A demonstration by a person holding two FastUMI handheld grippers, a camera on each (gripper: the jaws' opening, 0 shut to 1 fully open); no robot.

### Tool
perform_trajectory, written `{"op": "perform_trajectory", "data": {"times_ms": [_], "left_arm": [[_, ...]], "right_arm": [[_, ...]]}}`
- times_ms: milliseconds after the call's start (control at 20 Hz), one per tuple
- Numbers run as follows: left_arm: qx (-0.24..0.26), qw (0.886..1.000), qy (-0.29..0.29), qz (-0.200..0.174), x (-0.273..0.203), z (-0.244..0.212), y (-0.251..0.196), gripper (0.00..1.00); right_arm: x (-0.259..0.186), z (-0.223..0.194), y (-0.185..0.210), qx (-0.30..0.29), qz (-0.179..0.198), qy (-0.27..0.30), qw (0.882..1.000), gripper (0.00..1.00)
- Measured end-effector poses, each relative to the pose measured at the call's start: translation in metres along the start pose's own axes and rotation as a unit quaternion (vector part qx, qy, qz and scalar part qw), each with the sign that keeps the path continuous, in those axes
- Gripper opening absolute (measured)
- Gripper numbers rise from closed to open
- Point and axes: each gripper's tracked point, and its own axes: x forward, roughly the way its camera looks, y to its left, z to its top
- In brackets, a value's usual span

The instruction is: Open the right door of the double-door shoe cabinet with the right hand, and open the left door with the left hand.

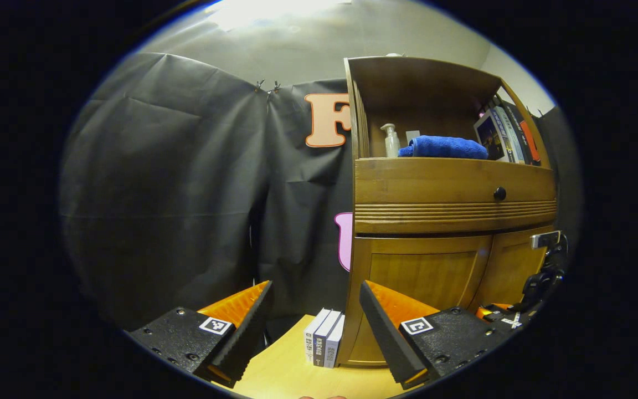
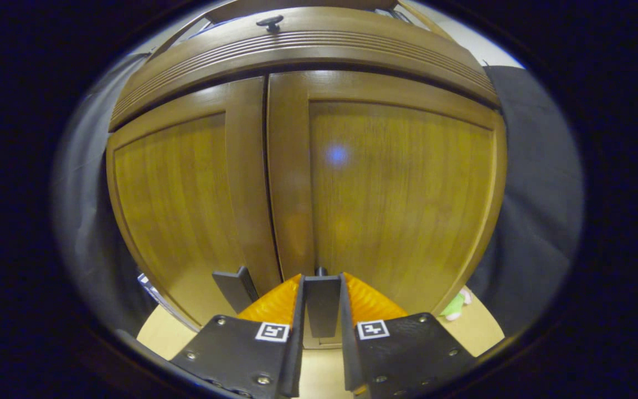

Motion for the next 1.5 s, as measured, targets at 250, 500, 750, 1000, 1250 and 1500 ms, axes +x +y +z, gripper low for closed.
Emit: {"op": "perform_trajectory", "data": {"times_ms": [250,500,750,1000,1250,1500], "left_arm": [[0.004,1.0,-0.008,-0.004,-0.005,0.005,0.005,0.95],[0.007,1.0,-0.011,-0.021,-0.008,0.007,0.0,0.91],[-0.001,0.998,-0.007,-0.061,-0.011,0.001,-0.025,0.92],[-0.003,0.994,-0.007,-0.106,-0.015,0.0,-0.053,0.92],[-0.005,0.989,0.002,-0.148,-0.022,-0.007,-0.08,0.92],[-0.016,0.982,0.011,-0.186,-0.027,-0.014,-0.109,0.92]], "right_arm": [[-0.008,-0.003,-0.004,0.016,-0.013,-0.004,1.0,0.27],[-0.023,-0.006,-0.009,0.023,-0.025,-0.007,0.999,0.27],[-0.049,-0.013,-0.02,0.028,-0.029,-0.013,0.999,0.27],[-0.077,-0.019,-0.035,0.034,-0.04,-0.018,0.998,0.27],[-0.103,-0.025,-0.054,0.041,-0.058,-0.021,0.997,0.26],[-0.129,-0.031,-0.08,0.044,-0.082,-0.024,0.995,0.26]]}}
